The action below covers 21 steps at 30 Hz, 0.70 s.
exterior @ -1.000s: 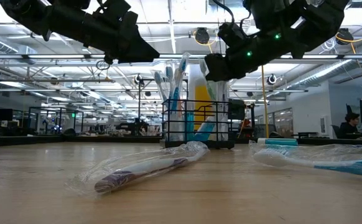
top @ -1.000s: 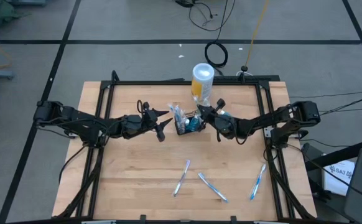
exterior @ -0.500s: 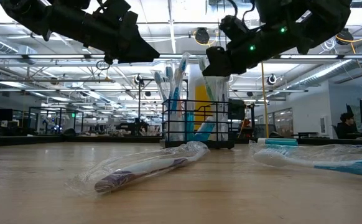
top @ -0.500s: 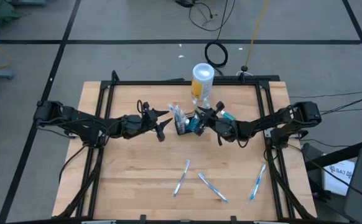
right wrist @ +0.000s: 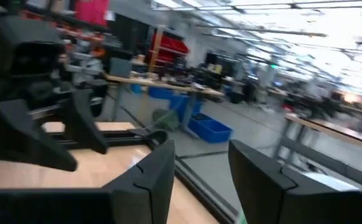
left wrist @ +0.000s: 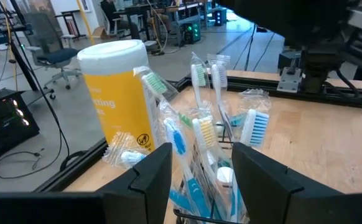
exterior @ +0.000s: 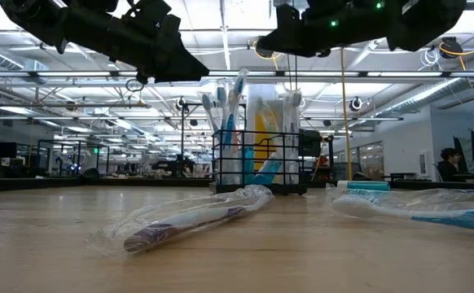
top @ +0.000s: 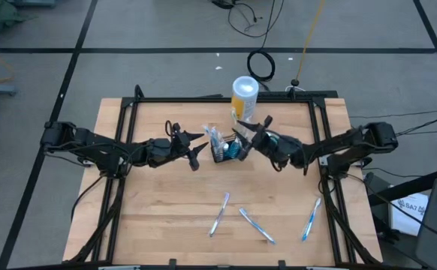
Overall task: Pick & Place toothbrushing station
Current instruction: Put the green toothbrush into the black wire organizer
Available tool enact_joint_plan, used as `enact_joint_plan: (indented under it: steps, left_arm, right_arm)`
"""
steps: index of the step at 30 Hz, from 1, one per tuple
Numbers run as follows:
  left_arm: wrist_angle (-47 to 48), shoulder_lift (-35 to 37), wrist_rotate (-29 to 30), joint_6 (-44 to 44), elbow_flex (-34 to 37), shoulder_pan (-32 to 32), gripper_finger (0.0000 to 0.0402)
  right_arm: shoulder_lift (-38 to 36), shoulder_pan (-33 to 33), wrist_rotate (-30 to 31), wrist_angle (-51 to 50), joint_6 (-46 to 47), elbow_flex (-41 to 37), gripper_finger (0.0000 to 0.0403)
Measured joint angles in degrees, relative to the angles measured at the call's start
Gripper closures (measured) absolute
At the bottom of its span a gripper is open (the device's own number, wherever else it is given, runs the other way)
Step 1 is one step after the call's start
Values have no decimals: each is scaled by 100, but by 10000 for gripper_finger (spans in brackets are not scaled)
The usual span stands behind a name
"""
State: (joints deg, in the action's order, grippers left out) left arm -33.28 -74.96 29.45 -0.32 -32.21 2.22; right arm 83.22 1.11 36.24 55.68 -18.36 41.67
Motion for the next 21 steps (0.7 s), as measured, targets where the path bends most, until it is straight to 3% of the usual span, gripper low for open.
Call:
enact_joint_plan:
  steps: [5,10,14,21]
  left_arm:
    - [-68,0,2,2,0,0,227]
    - [-122,0,2,2,0,0,227]
    - [-122,0,2,2,0,-2,227]
    - [-85,0,0,3,0,-1,227]
  right_arm:
    - [-13,-600,-482,-846,206,449,247]
    - [-8,-1270,-621,-2836,711,1292,228]
    - [-6,-1721,-1271,-4439,1655,1870,208]
    - [57,-2091,-2429,-4957,2481,1998,187]
